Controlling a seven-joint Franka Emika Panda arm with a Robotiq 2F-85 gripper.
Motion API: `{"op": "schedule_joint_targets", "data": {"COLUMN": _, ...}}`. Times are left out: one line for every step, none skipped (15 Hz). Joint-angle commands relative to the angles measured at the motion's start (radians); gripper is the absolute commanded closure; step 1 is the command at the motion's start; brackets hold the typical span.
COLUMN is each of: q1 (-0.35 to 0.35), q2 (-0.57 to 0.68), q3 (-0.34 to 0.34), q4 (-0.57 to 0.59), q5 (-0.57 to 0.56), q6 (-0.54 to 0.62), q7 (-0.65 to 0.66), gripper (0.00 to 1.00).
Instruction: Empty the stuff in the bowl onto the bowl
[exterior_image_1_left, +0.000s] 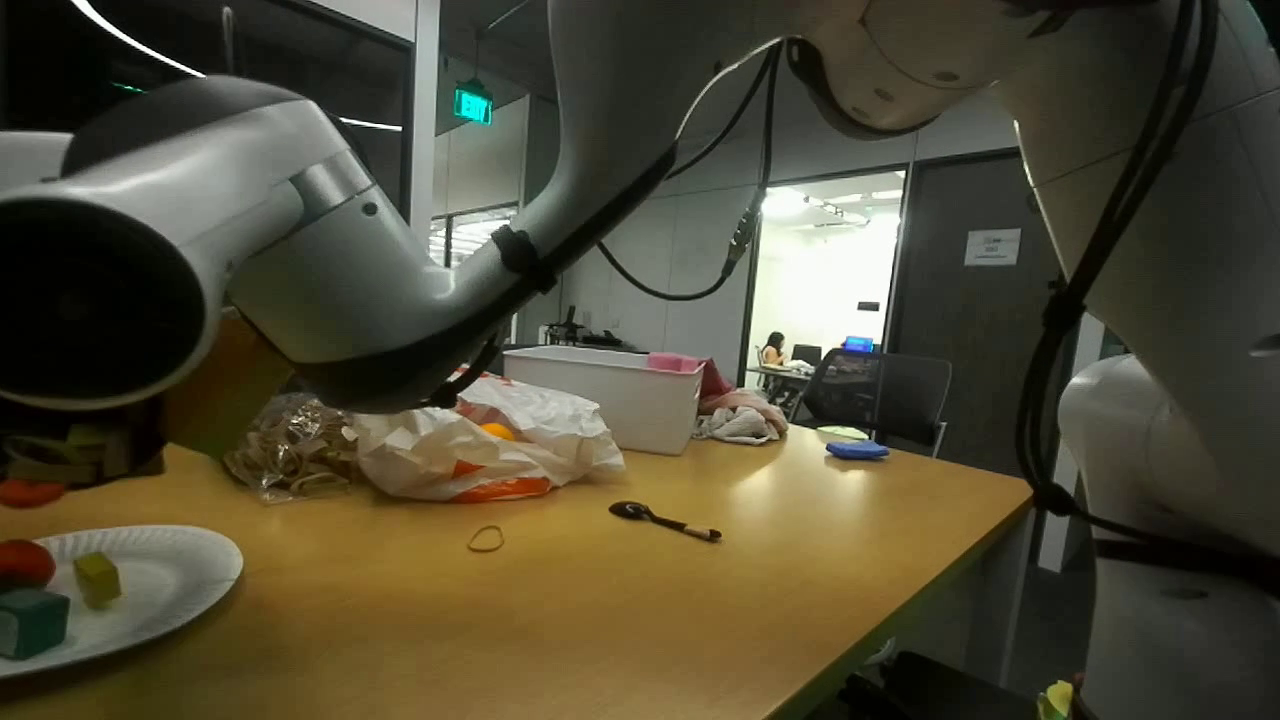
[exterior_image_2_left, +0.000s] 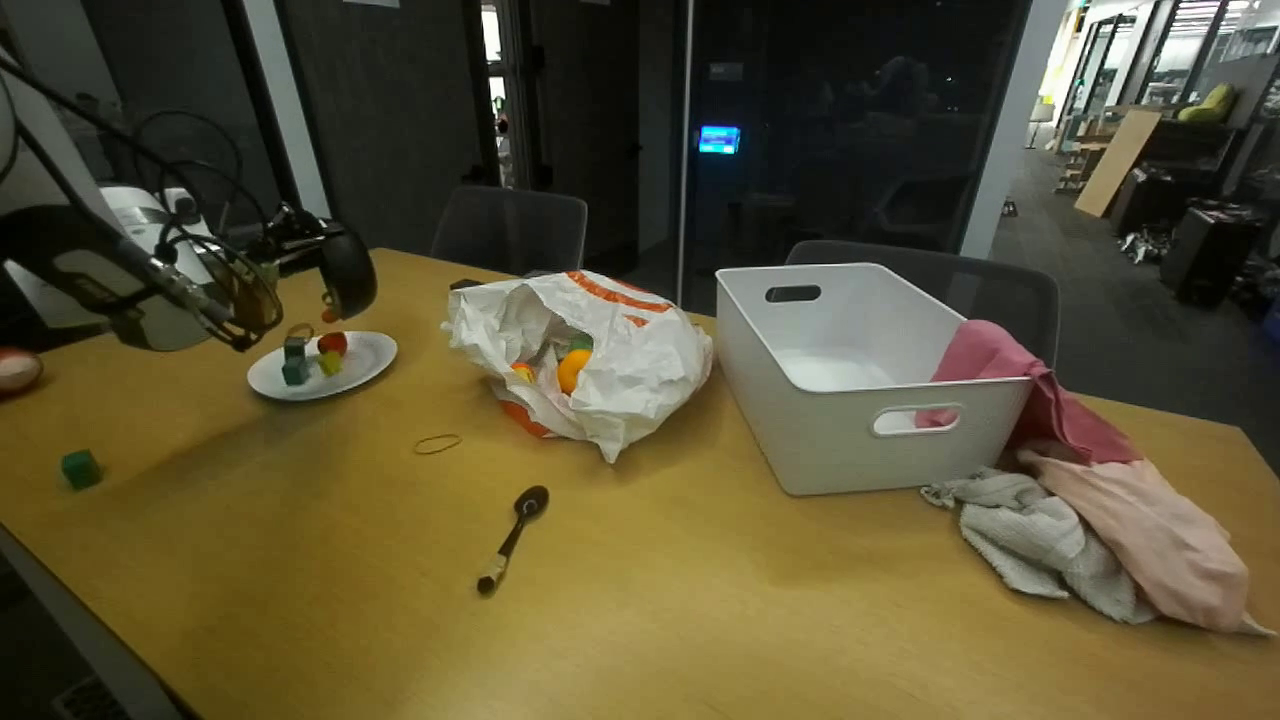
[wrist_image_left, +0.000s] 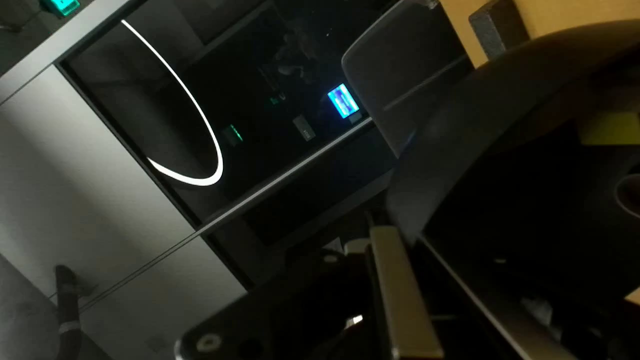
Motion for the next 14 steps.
{"op": "schedule_joint_targets", "data": {"q1": -0.042, "q2": -0.009, "q3": 0.016, "q4": -0.044, "q5": -0.129, "q6": -0.036, "q7": 0.053, "gripper": 0.92}}
{"op": "schedule_joint_targets", "data": {"q1": -0.052, "q2": -0.013, "q3": 0.022, "q4": -0.059, "q5": -0.146, "q6": -0.039, "q7": 0.063, "gripper": 0.92}}
{"op": "schedule_joint_targets", "data": {"q1": -0.06, "q2": -0.018, "q3": 0.025, "q4": -0.076, "q5": -0.162, "q6": -0.043, "q7": 0.072, "gripper": 0.93}}
{"op": "schedule_joint_targets", "data": {"q1": -0.066, "q2": -0.023, "q3": 0.032, "q4": -0.092, "q5": -0.167, "q6": -0.05, "q7": 0.082, "gripper": 0.92}}
{"op": "schedule_joint_targets", "data": {"q1": -0.069, "q2": -0.029, "q3": 0.04, "q4": -0.108, "q5": -0.167, "q6": -0.055, "q7": 0.094, "gripper": 0.93}}
{"op": "schedule_joint_targets", "data": {"q1": -0.069, "q2": -0.038, "q3": 0.049, "q4": -0.124, "q5": -0.182, "q6": -0.058, "q7": 0.113, "gripper": 0.91}}
{"op": "schedule_joint_targets", "data": {"q1": -0.069, "q2": -0.043, "q3": 0.057, "q4": -0.137, "q5": -0.197, "q6": -0.06, "q7": 0.124, "gripper": 0.92}}
{"op": "schedule_joint_targets", "data": {"q1": -0.067, "q2": -0.05, "q3": 0.061, "q4": -0.151, "q5": -0.233, "q6": -0.06, "q7": 0.136, "gripper": 0.91}}
{"op": "schedule_joint_targets", "data": {"q1": -0.068, "q2": -0.058, "q3": 0.065, "q4": -0.167, "q5": -0.272, "q6": -0.059, "q7": 0.143, "gripper": 0.92}}
{"op": "schedule_joint_targets", "data": {"q1": -0.07, "q2": -0.064, "q3": 0.071, "q4": -0.181, "q5": -0.305, "q6": -0.061, "q7": 0.151, "gripper": 0.92}}
{"op": "schedule_joint_targets", "data": {"q1": -0.068, "q2": -0.068, "q3": 0.076, "q4": -0.19, "q5": -0.346, "q6": -0.082, "q7": 0.177, "gripper": 0.93}}
{"op": "schedule_joint_targets", "data": {"q1": -0.066, "q2": -0.068, "q3": 0.083, "q4": -0.194, "q5": -0.378, "q6": -0.101, "q7": 0.196, "gripper": 0.94}}
{"op": "schedule_joint_targets", "data": {"q1": -0.065, "q2": -0.071, "q3": 0.086, "q4": -0.199, "q5": -0.427, "q6": -0.113, "q7": 0.21, "gripper": 0.93}}
{"op": "schedule_joint_targets", "data": {"q1": -0.067, "q2": -0.076, "q3": 0.084, "q4": -0.211, "q5": -0.49, "q6": -0.121, "q7": 0.219, "gripper": 0.93}}
